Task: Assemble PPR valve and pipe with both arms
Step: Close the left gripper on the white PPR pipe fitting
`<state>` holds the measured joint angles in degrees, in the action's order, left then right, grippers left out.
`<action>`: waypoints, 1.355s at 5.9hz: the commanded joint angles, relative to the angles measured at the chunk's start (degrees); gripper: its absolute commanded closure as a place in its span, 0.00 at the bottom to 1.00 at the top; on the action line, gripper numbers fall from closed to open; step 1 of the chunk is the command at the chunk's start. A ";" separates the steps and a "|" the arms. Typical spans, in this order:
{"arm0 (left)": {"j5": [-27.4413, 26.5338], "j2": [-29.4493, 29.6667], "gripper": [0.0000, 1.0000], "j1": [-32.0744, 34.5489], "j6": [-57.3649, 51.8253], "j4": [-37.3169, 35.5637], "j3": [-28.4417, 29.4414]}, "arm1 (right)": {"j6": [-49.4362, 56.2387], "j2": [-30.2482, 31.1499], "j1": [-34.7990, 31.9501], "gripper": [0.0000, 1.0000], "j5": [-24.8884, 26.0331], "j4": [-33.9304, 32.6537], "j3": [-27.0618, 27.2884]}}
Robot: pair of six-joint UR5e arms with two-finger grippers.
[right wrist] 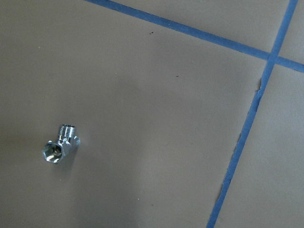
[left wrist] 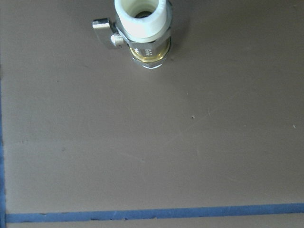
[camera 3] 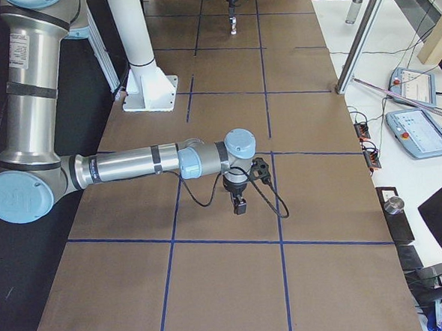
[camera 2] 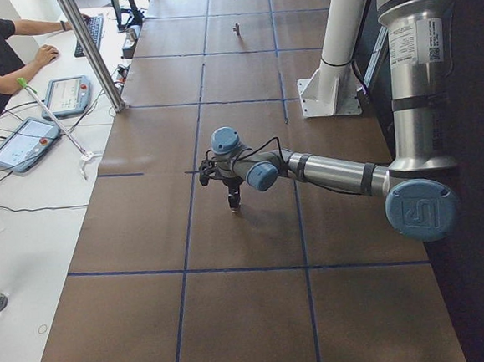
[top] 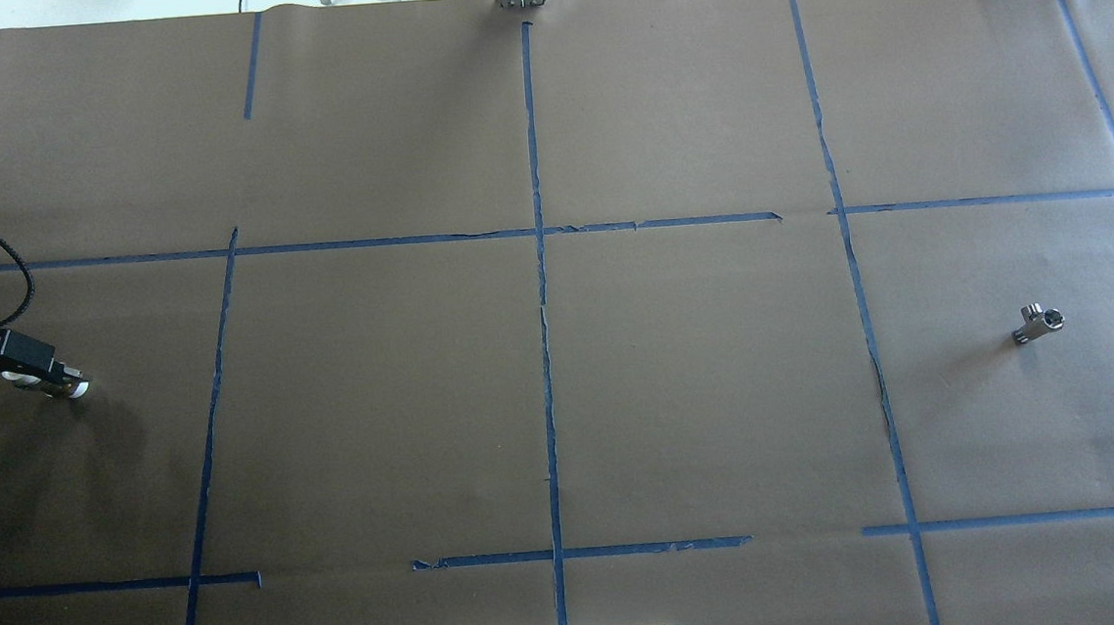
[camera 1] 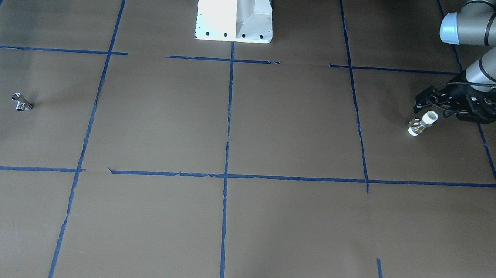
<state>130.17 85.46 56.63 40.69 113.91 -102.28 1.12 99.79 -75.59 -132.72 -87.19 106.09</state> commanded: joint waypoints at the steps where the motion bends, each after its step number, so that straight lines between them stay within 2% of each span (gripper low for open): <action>1: -0.09 0.15 0.14 -0.03 -0.08 0.00 0.24 | -0.15 -0.03 0.00 0.00 0.01 0.01 0.00; 4: -0.62 0.06 0.42 0.06 -0.17 0.00 0.15 | -0.15 -0.12 0.00 0.00 0.01 0.01 0.17; 6: -2.55 0.06 0.83 0.06 -0.08 0.00 0.15 | -0.15 -0.03 0.00 0.00 0.01 0.01 0.00; 7: -2.55 0.06 0.97 0.14 -0.08 -0.09 0.07 | -0.15 -0.03 0.00 0.00 -0.17 -0.08 0.00; 8: -2.29 0.06 1.00 0.14 0.18 -0.18 -1.07 | -0.24 -0.03 0.00 0.00 -0.17 0.01 0.00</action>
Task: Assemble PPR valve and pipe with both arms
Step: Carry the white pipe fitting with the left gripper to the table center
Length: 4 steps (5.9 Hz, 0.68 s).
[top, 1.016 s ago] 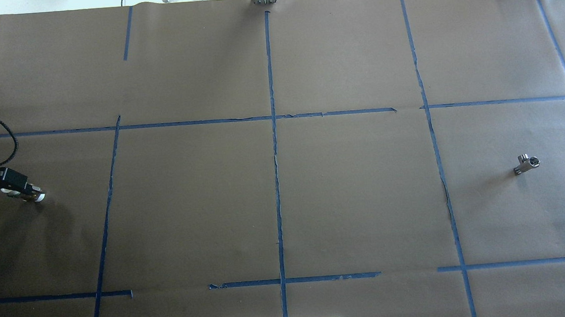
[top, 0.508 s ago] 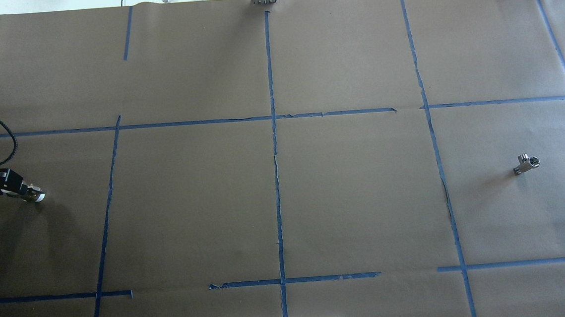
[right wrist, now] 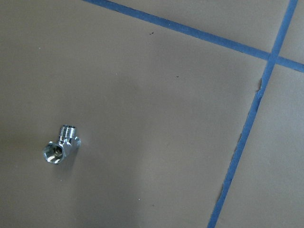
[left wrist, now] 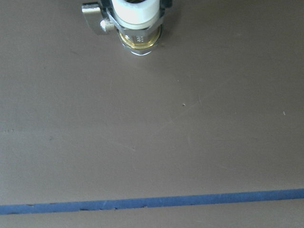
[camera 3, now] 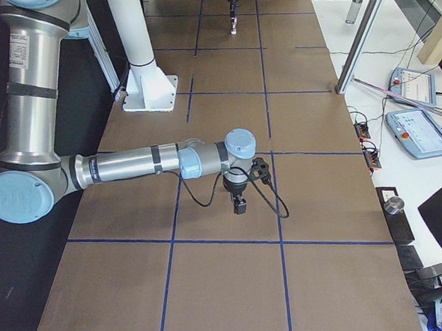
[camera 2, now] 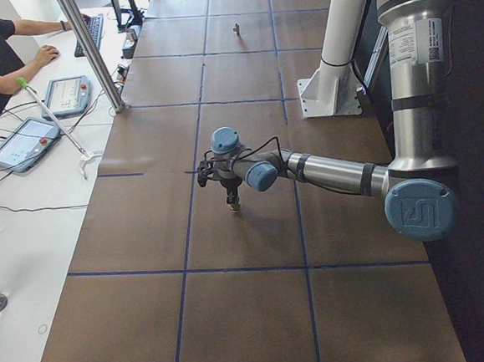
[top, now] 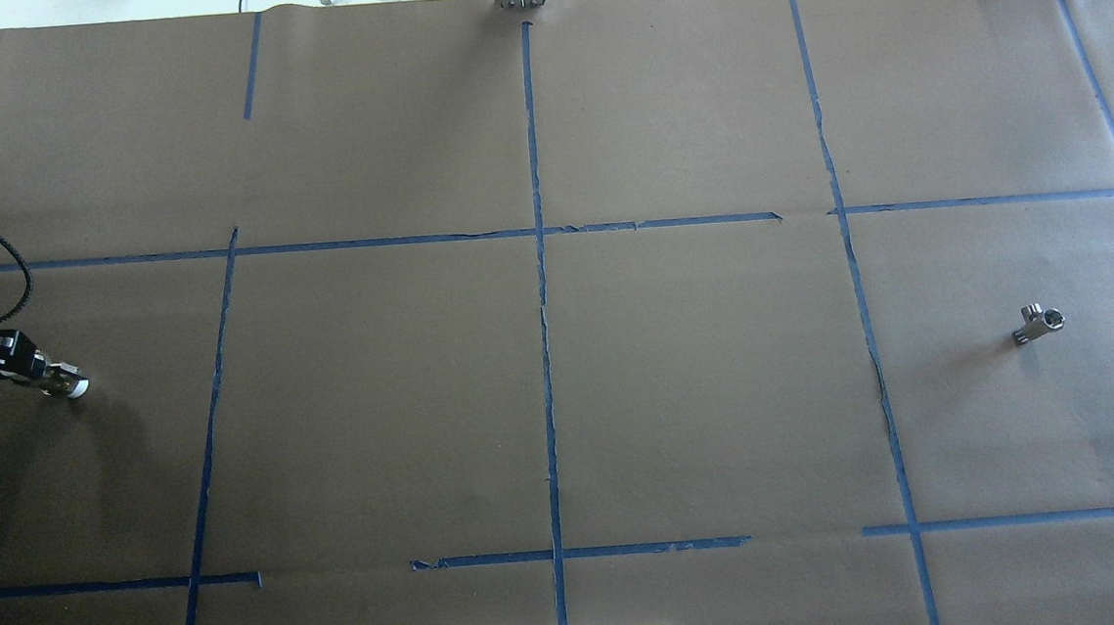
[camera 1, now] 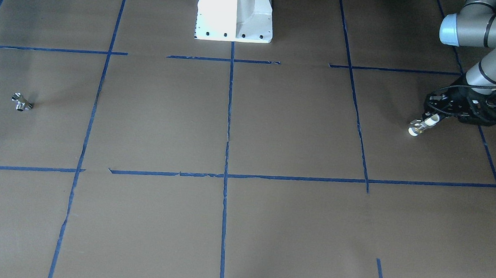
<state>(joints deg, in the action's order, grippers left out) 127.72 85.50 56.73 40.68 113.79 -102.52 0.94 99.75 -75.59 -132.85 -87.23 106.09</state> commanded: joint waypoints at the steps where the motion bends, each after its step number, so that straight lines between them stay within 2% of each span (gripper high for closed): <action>1: 0.60 0.63 1.00 0.22 0.45 -0.58 -2.93 | 0.02 0.00 0.00 0.00 -0.30 0.04 0.25; 2: 0.60 3.33 1.00 0.31 3.85 -5.98 -7.04 | 0.03 0.00 0.00 0.00 -0.39 0.04 0.26; 4: 0.60 13.16 1.00 -0.47 6.93 -17.94 -12.25 | -0.06 0.44 0.09 0.00 -1.88 4.58 -0.18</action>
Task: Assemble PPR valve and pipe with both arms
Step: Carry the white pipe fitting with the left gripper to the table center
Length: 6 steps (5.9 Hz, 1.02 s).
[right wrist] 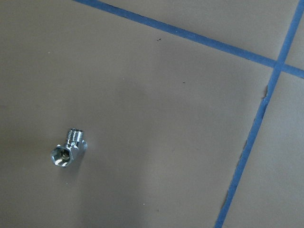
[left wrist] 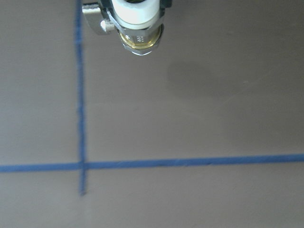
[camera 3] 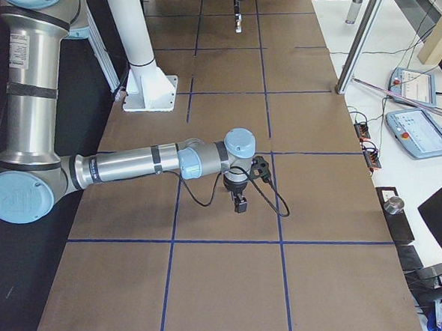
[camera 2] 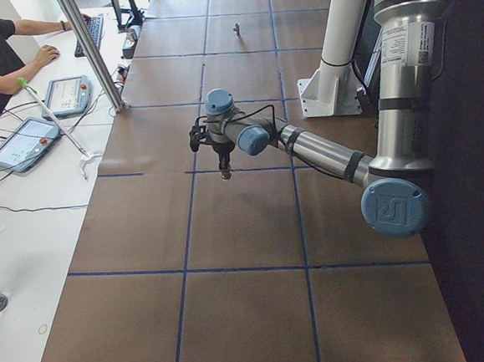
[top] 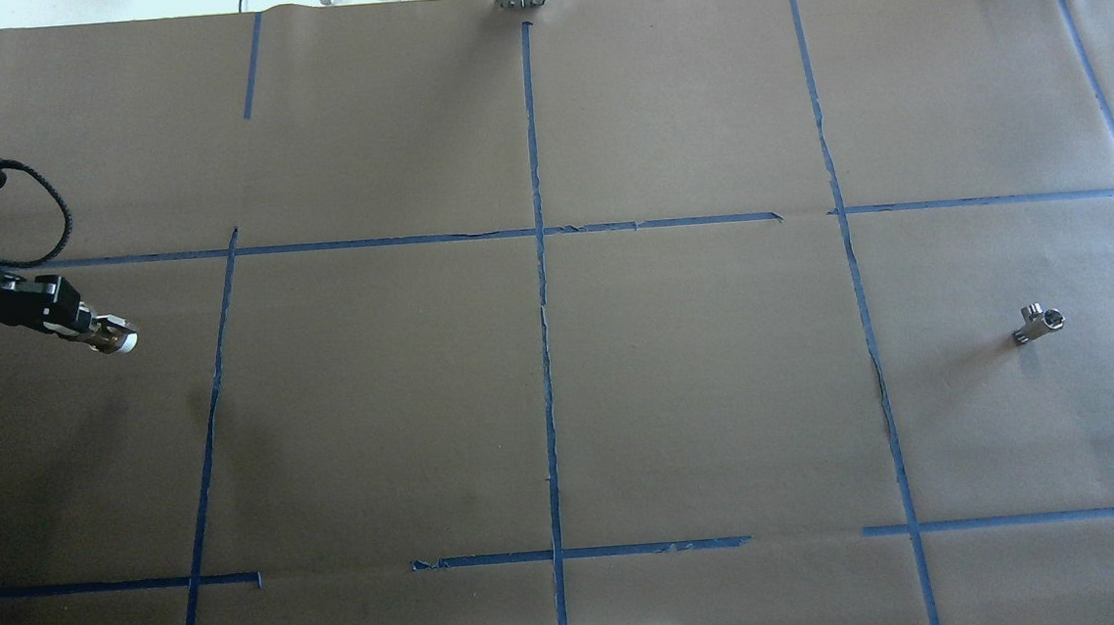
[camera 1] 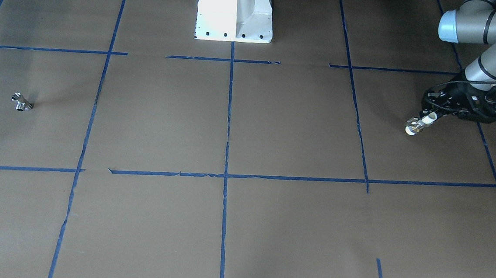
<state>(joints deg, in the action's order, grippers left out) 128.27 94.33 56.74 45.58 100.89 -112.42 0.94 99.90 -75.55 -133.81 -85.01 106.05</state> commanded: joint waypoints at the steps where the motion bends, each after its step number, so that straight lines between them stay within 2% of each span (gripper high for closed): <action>1: -0.65 9.68 1.00 -7.54 8.93 -5.26 -1.84 | 0.02 0.38 0.05 0.00 -0.92 2.91 -0.14; 2: -3.87 14.08 1.00 -12.66 16.31 -6.04 -1.40 | 0.02 0.38 0.05 0.00 -0.92 3.00 -0.06; 4: -13.53 24.71 1.00 -21.02 22.59 -12.44 1.74 | -0.15 0.38 0.05 0.00 -1.01 2.92 0.03; 6: -16.02 32.46 1.00 -24.56 27.35 -12.47 8.23 | -0.15 0.38 0.05 0.00 -1.01 2.92 0.12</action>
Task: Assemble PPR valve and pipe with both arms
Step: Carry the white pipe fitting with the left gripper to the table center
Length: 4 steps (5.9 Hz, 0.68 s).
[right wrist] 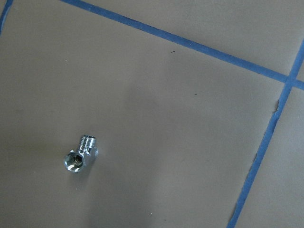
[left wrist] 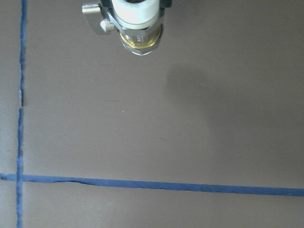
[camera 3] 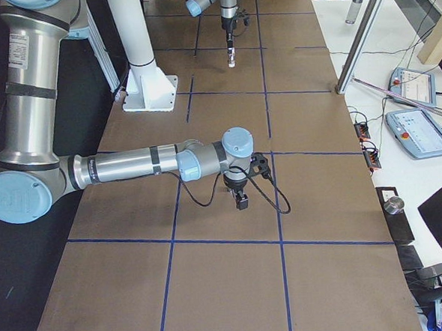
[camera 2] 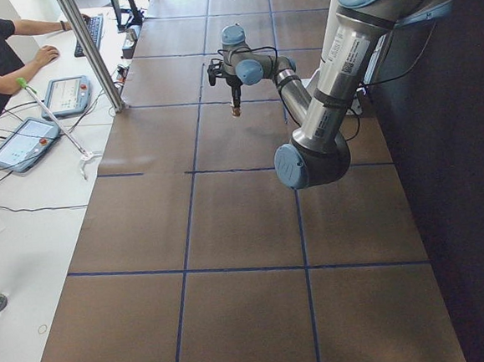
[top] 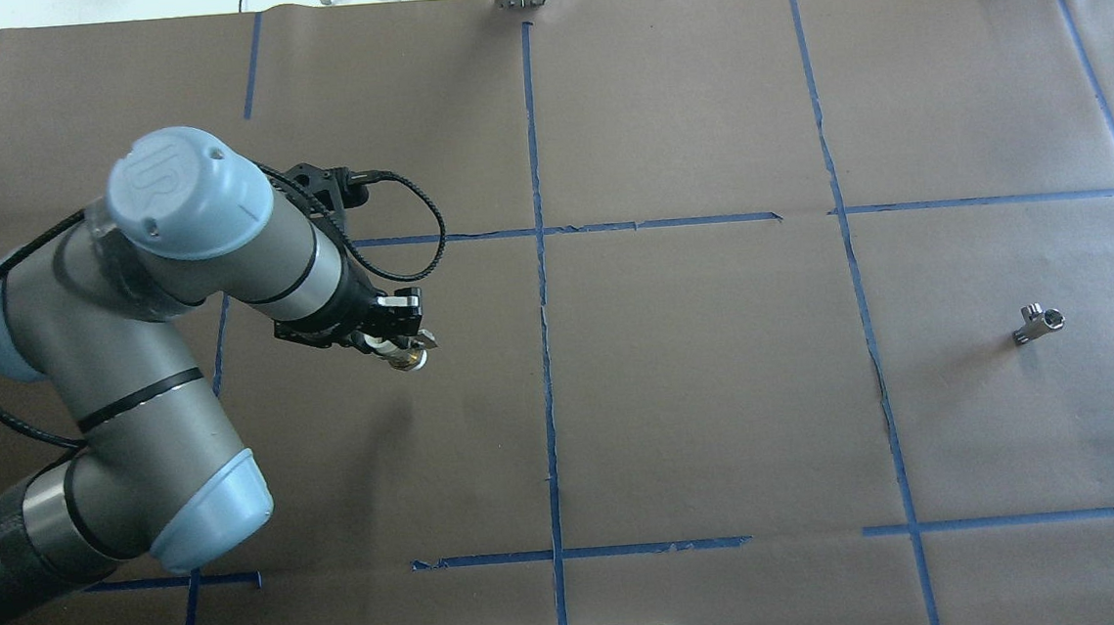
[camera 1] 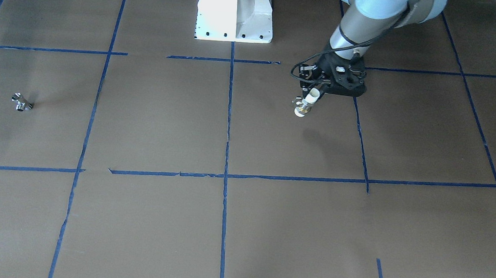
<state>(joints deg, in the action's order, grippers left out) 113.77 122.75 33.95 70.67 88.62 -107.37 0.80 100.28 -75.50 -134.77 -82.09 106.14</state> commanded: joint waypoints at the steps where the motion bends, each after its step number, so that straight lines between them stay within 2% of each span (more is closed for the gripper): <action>1: -5.53 6.51 1.00 -4.39 3.32 -0.20 5.92 | -0.09 0.01 0.00 0.00 -0.05 0.00 0.12; 3: -5.75 10.55 1.00 -5.12 3.51 -0.20 9.88 | -0.10 0.01 0.00 0.00 -0.14 0.00 0.38; 4: -7.49 12.06 1.00 -6.25 5.86 -0.20 11.81 | -0.10 0.01 0.00 0.00 -0.14 0.09 0.38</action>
<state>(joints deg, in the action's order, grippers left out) 107.54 133.14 28.62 74.90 88.42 -97.52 0.71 100.28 -75.50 -134.90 -82.06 106.47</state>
